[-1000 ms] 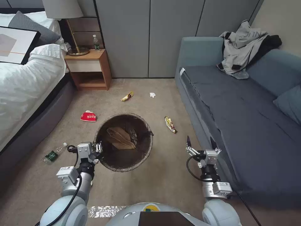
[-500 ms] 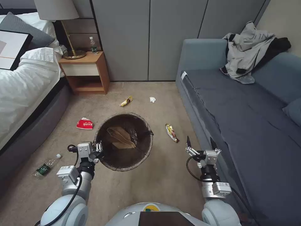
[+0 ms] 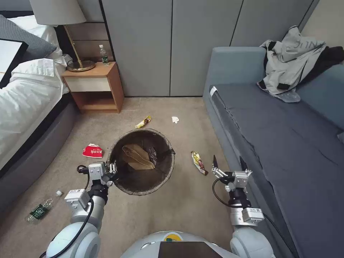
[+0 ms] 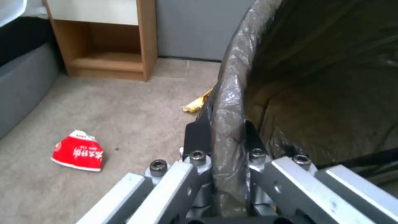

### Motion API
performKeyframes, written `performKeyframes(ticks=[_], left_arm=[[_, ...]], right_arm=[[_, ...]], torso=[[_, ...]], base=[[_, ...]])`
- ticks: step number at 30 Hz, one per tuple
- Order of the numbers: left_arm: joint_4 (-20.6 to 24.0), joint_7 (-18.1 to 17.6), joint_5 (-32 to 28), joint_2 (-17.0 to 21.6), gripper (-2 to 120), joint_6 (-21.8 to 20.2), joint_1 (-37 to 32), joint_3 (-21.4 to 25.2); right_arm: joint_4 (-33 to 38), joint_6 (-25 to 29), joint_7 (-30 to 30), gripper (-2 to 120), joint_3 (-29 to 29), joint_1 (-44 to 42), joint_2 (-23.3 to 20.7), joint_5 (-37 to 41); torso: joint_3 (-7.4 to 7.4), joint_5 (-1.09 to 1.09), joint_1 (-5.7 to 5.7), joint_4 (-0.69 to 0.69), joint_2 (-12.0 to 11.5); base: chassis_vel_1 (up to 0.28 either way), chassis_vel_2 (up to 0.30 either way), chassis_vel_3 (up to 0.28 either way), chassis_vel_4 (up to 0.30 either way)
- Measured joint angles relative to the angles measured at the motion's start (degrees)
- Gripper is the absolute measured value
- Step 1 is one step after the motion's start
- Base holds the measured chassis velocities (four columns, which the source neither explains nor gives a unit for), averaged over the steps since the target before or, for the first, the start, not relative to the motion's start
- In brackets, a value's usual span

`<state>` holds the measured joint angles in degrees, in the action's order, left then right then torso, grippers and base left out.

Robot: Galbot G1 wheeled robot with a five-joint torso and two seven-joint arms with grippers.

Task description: Pick up the trash bin, then pick up the garbage from the floor and place it into the trash bin.

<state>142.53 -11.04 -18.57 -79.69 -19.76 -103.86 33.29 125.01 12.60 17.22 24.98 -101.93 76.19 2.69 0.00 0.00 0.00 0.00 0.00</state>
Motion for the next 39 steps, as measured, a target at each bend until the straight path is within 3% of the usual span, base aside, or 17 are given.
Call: performKeyframes(ticks=[21,39], left_arm=[[0.40,-0.03,0.01,-0.22,2,0.00,-0.14,0.14],[0.72,-0.06,0.04,-0.76,2,-0.06,-0.84,0.70]], right_arm=[[-0.27,-0.68,0.11,100,-0.69,0.84,-0.75,0.91],[-6.58,-9.35,-4.48,100,-4.52,14.52,-9.95,8.80]], torso=[[0.00,0.00,0.00,0.00,0.00],[0.00,0.01,0.00,0.01,0.00]], base=[[-0.079,0.078,0.081,-0.077],[0.000,0.000,0.000,0.000]])
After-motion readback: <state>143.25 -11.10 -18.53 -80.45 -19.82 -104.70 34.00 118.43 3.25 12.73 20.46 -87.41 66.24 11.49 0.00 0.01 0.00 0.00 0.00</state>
